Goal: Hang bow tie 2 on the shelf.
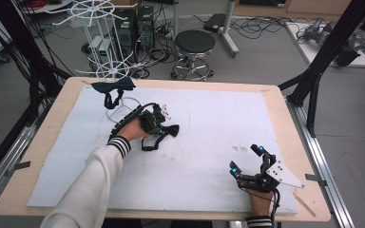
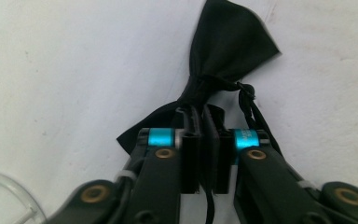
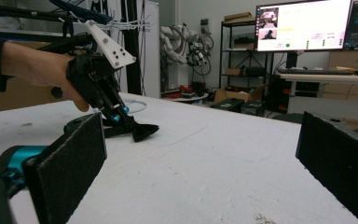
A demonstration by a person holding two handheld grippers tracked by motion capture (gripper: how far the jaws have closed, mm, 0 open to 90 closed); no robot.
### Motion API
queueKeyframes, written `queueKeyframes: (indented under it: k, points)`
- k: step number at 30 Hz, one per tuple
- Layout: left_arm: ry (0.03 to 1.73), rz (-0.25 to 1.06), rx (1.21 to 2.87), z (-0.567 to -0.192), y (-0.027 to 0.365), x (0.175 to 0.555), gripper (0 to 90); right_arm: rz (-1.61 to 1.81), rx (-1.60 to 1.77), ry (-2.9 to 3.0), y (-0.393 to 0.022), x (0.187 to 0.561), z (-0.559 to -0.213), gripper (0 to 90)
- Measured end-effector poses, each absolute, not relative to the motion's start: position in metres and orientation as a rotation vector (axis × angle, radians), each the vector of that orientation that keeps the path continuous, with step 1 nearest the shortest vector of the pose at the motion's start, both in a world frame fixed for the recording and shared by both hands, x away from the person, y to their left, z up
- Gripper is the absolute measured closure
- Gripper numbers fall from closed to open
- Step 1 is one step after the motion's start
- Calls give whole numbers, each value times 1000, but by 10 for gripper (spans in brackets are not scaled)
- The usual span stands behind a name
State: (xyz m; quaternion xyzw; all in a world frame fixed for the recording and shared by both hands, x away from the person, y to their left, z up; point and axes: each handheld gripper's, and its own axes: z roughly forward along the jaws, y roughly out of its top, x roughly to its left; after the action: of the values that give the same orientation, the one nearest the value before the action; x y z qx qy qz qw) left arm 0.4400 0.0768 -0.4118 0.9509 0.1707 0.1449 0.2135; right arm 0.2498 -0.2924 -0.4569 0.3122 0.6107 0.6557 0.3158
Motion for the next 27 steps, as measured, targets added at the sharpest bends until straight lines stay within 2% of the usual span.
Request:
queueKeyframes:
  k: [12,27]
  points:
    - [522,398,2554,-402,83,429,871,1730,828,1611,-292,249,-457,9]
    - [579,403,2320,-381,112,398,872,1726,828,1612,-292,249,-457,9]
